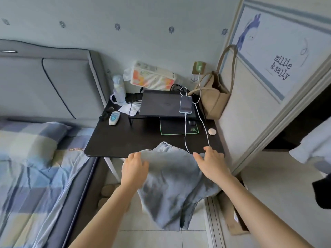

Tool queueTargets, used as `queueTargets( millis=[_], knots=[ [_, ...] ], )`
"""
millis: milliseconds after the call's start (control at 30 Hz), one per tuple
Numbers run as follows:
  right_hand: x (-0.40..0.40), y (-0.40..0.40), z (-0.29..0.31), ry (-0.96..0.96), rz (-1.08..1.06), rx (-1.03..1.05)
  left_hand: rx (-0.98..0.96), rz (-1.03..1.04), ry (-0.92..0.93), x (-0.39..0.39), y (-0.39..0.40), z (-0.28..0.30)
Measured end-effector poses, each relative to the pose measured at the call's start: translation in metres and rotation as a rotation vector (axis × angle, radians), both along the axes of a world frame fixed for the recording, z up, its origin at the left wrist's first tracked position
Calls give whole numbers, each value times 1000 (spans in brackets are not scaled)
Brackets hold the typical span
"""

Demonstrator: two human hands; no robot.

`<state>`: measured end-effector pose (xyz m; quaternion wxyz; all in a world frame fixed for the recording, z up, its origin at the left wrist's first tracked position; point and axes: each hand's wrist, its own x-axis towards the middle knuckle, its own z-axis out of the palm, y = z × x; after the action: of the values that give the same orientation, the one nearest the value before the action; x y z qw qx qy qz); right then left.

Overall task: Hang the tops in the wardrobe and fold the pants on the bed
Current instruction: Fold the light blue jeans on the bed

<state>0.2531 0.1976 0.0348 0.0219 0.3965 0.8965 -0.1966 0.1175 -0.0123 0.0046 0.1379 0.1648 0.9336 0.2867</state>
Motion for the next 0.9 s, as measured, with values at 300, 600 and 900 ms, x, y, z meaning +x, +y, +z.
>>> queueTargets(
  millis=[300, 600, 900],
  knots=[
    [-37, 4, -24, -69, -146, 70, -321, -121, -177, -55, 28, -17],
    [-24, 0, -10, 448, -233, -47, 644, 411, -641, -63, 23, 9],
    [4, -25, 5, 521, -354, -249, 624, 473, -1063, -44, 4, 35]
  ],
)
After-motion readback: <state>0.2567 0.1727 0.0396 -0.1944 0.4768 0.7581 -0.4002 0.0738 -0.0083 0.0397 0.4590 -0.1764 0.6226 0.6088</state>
